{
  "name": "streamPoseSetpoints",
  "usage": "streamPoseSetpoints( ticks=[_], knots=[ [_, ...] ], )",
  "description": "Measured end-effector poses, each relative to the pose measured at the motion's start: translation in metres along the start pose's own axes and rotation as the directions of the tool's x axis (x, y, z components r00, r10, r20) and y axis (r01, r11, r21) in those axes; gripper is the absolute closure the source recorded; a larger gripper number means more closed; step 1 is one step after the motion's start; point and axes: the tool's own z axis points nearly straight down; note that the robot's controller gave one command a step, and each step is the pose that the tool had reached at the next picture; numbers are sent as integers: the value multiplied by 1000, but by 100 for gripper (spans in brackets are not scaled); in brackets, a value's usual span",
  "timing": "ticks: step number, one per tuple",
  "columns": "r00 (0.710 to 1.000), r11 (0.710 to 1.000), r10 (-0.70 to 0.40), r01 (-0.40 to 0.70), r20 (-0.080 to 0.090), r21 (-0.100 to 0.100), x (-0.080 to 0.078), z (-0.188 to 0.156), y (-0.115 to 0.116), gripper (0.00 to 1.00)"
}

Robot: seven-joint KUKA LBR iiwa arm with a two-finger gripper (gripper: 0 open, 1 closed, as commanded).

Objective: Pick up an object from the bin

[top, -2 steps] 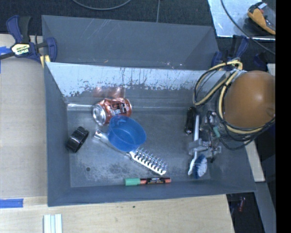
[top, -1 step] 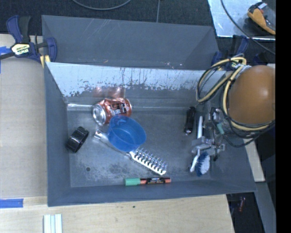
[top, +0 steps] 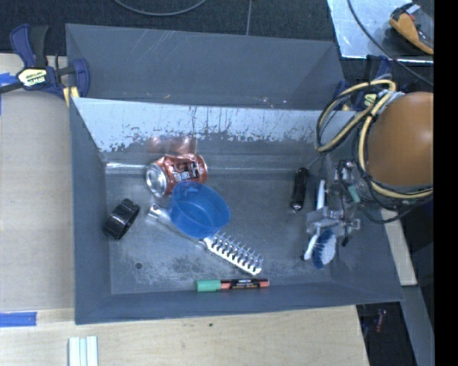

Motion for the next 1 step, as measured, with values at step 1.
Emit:
streamPoseSetpoints(
  ticks=[1],
  knots=[
    [1000, 1000, 0, 0, 1, -2, 0, -8, 0, 100]
  ],
)
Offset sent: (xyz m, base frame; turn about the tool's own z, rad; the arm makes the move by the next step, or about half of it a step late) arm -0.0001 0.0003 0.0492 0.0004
